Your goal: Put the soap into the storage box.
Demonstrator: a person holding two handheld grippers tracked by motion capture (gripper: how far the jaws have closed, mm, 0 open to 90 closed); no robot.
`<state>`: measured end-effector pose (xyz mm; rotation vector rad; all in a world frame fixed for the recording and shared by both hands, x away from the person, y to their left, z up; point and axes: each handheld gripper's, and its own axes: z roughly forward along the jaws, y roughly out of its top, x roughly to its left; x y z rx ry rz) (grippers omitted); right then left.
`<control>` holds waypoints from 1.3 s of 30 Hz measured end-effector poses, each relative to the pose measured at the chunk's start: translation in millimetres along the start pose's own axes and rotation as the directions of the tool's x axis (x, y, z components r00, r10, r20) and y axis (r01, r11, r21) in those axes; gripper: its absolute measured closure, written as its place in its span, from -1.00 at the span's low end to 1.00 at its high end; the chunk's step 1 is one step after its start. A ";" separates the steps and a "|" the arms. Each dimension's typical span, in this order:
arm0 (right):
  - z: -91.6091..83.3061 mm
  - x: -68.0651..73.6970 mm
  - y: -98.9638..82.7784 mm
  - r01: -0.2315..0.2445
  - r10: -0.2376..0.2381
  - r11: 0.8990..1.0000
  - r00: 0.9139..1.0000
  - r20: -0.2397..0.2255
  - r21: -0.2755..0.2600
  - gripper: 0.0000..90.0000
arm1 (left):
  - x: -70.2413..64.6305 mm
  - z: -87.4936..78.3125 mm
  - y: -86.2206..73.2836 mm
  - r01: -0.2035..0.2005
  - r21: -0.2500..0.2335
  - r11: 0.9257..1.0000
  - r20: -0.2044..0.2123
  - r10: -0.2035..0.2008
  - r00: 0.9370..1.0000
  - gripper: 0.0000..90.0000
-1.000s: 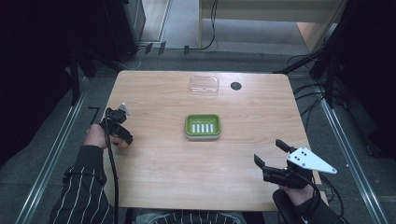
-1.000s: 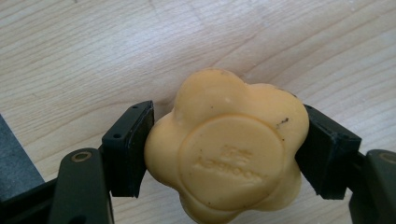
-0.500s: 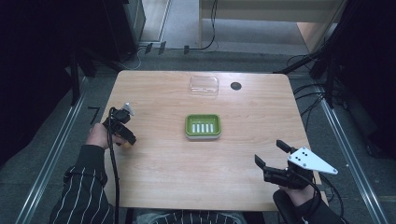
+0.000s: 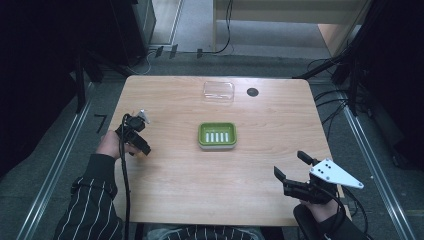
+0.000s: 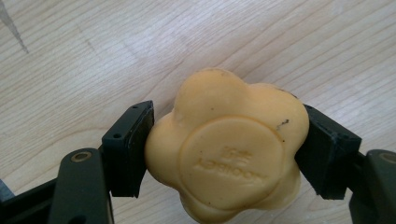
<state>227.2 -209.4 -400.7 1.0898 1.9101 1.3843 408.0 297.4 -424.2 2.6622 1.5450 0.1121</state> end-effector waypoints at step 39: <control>-7.4 -1.8 -3.2 -0.012 0.012 1.000 1.000 0.020 0.005 -0.70 | -41.7 -11.3 24.2 -0.157 -0.021 0.987 0.031 0.158 0.987 -0.39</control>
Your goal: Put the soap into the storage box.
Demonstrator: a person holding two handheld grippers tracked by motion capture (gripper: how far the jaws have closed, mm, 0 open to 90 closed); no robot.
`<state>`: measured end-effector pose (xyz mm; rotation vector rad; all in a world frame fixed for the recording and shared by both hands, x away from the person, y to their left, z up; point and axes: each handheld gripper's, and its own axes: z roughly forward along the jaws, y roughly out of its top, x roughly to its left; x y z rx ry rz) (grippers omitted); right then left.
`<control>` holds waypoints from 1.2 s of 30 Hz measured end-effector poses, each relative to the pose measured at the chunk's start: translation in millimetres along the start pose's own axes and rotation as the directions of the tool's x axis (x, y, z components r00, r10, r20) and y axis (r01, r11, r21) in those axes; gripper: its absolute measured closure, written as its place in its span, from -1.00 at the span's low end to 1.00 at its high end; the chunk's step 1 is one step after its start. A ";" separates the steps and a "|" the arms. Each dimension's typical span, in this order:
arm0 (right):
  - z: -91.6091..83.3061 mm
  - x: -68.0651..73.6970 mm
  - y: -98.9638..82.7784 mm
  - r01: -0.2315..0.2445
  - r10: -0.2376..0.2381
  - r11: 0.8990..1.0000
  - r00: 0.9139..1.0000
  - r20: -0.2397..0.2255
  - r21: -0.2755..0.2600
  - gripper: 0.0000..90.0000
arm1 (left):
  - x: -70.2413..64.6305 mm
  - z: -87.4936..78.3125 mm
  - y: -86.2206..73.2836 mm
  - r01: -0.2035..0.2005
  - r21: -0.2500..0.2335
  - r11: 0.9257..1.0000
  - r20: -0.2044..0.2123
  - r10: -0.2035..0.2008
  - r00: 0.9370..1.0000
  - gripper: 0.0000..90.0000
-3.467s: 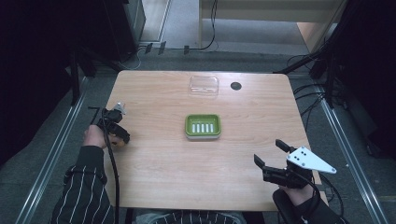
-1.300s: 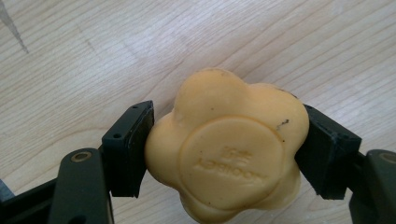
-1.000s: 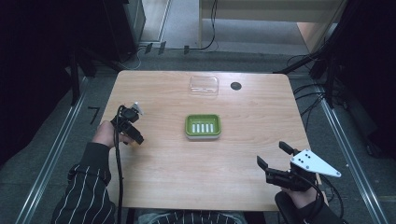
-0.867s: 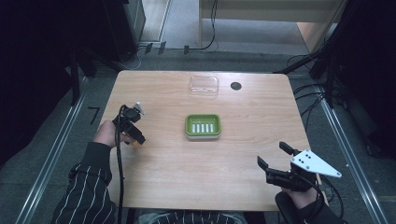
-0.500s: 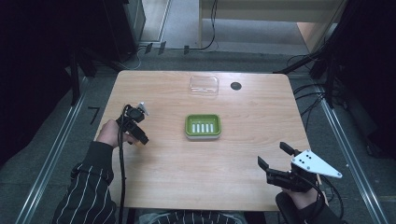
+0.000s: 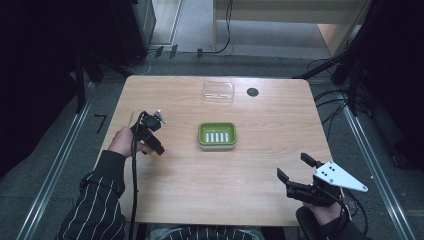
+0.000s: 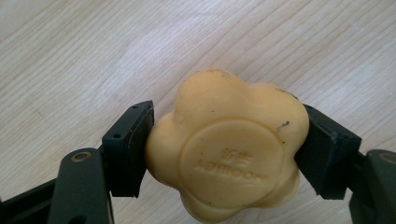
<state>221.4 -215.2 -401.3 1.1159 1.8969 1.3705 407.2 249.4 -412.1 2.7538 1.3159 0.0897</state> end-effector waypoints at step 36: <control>-5.6 -0.9 -2.4 -0.002 0.002 1.000 1.000 0.019 -0.001 -0.70 | -41.6 -16.4 37.5 -0.152 -0.042 0.987 0.011 0.153 0.988 -0.39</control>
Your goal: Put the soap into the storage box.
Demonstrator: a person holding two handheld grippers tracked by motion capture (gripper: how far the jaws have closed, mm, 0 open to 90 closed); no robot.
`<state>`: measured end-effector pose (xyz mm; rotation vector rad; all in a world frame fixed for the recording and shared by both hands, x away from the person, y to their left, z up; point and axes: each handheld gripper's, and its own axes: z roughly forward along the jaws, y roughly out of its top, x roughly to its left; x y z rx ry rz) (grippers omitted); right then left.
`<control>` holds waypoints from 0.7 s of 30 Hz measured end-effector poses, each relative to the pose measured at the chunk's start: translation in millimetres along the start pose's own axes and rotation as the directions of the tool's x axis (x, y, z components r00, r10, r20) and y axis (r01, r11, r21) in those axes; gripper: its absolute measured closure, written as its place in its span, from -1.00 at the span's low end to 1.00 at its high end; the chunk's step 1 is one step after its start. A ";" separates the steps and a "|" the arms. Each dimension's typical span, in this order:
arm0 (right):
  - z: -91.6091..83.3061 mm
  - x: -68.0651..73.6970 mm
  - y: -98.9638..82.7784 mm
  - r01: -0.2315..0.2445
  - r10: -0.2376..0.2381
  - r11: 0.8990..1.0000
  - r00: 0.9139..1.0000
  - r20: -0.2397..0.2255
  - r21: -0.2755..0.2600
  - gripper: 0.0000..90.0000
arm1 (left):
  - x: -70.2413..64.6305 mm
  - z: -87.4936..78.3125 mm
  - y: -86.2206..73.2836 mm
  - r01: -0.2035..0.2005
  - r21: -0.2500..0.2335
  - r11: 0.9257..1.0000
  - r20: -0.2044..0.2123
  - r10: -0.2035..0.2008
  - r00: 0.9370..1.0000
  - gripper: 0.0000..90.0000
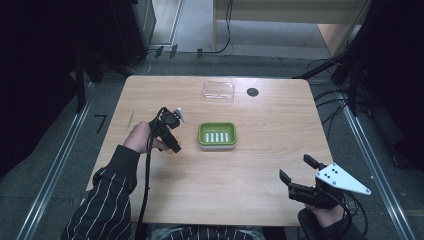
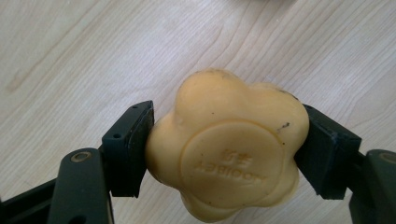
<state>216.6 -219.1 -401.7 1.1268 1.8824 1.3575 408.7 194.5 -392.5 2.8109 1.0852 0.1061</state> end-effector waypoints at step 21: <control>-2.5 0.2 -0.9 -0.004 0.004 1.000 1.000 0.010 0.002 -0.70 | -13.2 -1.3 24.5 -0.074 -0.011 0.997 -0.003 0.074 0.997 -0.39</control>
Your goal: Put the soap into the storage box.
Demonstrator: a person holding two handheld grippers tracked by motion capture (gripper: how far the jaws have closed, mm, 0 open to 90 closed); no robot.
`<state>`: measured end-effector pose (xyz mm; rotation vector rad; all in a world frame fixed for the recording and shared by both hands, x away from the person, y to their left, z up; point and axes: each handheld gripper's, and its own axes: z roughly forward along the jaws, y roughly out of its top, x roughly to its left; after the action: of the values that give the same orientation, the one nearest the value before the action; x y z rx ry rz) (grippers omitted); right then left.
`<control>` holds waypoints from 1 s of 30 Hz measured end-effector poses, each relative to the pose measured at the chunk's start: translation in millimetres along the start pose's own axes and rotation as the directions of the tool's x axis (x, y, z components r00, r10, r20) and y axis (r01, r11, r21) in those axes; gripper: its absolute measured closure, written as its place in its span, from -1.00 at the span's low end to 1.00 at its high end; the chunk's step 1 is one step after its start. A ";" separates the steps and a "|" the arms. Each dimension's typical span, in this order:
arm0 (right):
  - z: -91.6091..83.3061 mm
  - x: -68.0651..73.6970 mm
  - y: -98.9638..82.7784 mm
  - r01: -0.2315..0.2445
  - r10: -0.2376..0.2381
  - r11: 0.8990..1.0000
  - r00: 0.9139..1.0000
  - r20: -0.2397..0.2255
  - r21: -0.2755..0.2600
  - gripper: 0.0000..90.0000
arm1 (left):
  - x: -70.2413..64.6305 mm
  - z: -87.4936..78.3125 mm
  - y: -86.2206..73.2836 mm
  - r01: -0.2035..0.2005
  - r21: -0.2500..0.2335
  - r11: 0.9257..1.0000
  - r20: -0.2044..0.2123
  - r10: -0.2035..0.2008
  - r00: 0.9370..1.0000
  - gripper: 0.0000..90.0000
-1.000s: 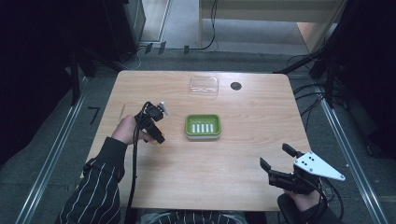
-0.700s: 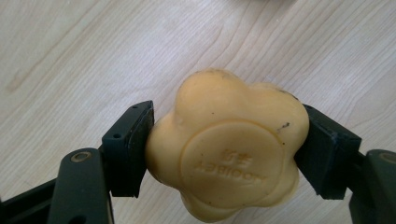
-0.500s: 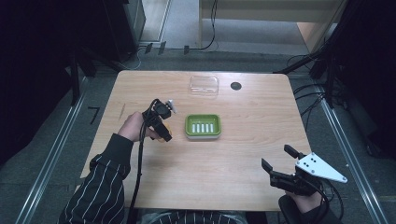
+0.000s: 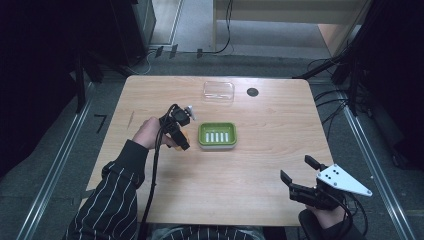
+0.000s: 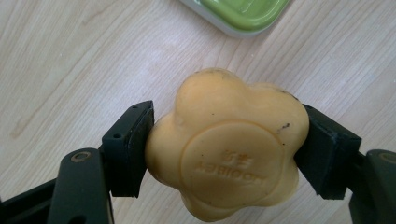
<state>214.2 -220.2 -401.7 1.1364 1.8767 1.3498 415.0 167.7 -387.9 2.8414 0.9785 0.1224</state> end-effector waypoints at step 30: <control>-8.9 -1.6 -3.8 -0.005 0.004 1.000 1.000 0.027 0.004 -0.70 | -11.1 -1.3 38.2 -0.095 -0.022 0.995 -0.005 0.095 0.995 -0.39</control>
<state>206.5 -226.3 -402.3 1.1556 1.8595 1.3279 429.3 131.2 -381.1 2.8688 0.8378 0.1483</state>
